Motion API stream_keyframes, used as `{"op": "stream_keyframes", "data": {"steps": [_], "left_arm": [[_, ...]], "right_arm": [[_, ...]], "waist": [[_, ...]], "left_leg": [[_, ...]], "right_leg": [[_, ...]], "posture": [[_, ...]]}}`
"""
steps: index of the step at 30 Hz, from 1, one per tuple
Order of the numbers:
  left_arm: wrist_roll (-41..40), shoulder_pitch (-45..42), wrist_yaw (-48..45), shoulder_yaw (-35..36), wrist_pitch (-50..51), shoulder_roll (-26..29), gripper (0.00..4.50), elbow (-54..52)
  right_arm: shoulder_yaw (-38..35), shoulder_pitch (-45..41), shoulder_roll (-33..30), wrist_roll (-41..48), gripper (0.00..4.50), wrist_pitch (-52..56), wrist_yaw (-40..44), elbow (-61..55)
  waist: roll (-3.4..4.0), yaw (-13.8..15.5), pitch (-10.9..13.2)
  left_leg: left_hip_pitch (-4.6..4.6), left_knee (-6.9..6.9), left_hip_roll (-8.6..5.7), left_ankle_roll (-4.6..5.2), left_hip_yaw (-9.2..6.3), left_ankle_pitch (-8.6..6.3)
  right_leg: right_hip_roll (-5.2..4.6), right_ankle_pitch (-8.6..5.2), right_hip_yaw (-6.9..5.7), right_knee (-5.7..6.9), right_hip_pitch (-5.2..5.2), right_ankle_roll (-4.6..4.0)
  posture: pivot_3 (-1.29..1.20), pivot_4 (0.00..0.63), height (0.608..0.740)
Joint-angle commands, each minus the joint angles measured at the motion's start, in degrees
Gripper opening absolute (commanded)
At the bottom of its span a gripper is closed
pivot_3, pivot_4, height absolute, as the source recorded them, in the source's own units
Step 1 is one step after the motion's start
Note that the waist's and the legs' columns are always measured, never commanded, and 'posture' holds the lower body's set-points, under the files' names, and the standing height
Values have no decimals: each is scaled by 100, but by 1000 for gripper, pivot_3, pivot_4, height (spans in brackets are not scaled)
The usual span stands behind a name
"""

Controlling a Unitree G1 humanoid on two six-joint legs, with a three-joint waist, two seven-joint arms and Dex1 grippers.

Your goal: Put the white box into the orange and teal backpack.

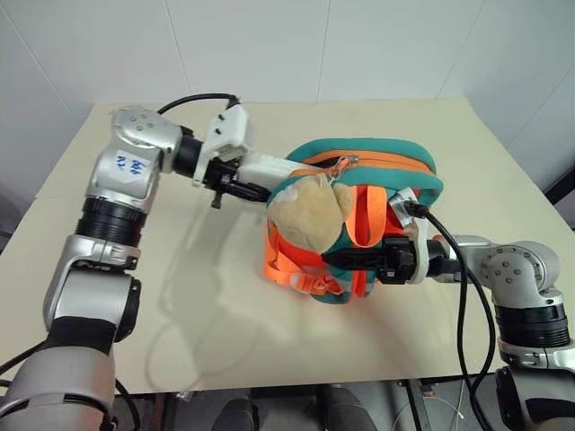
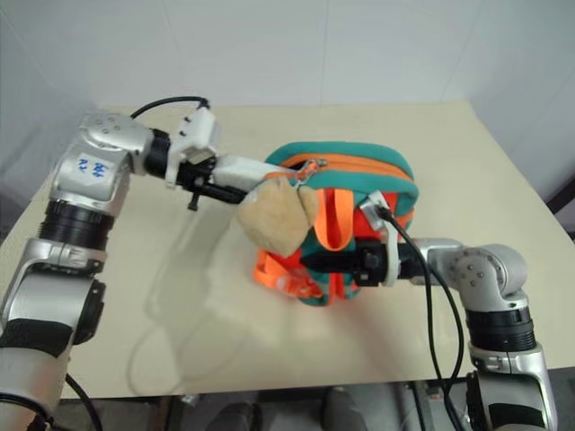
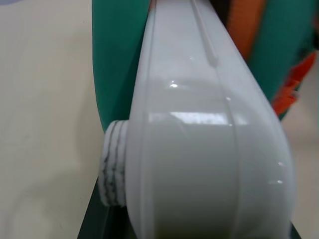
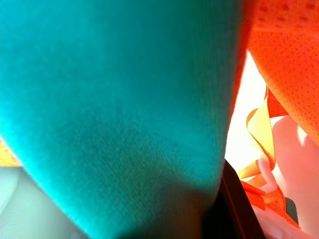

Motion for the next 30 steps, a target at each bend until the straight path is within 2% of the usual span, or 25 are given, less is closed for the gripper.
{"op": "stream_keyframes", "data": {"steps": [1,9,14,16,25,30], "left_arm": [[248,-309,254,-180,-35,-342,1249,184],[218,-407,569,-100,329,-1053,1249,214],[125,-292,597,-41,564,-1190,1249,45],[80,-238,561,-12,622,-1184,1950,-35],[-435,-145,38,367,691,-782,4416,-377],[-458,-168,-204,522,513,-238,4464,-199]], "right_arm": [[108,-46,84,5,534,-12,-39,-100],[93,1,234,25,534,9,-154,-163],[59,40,269,61,534,27,-219,-198],[46,51,278,77,534,37,-245,-211],[19,67,292,108,534,38,-300,-208],[38,61,309,85,534,11,-298,-182]], "waist": [[0,5,0],[0,3,0],[0,5,0],[0,7,0],[0,-7,0],[0,-5,0]], "left_leg": [[0,0,0,0,0,0],[0,3,-1,0,0,0],[-1,2,-1,1,0,0],[-1,3,-1,1,0,0],[-1,2,0,1,-1,0],[-1,1,0,1,-1,0]], "right_leg": [[0,0,0,1,0,0],[0,0,2,3,-1,1],[0,0,2,3,-1,1],[0,0,2,3,-1,1],[0,0,3,4,-3,1],[0,0,3,3,-4,1]], "posture": [[0,150,740],[0,150,740],[0,150,740],[0,150,740],[0,150,740],[0,150,740]]}}
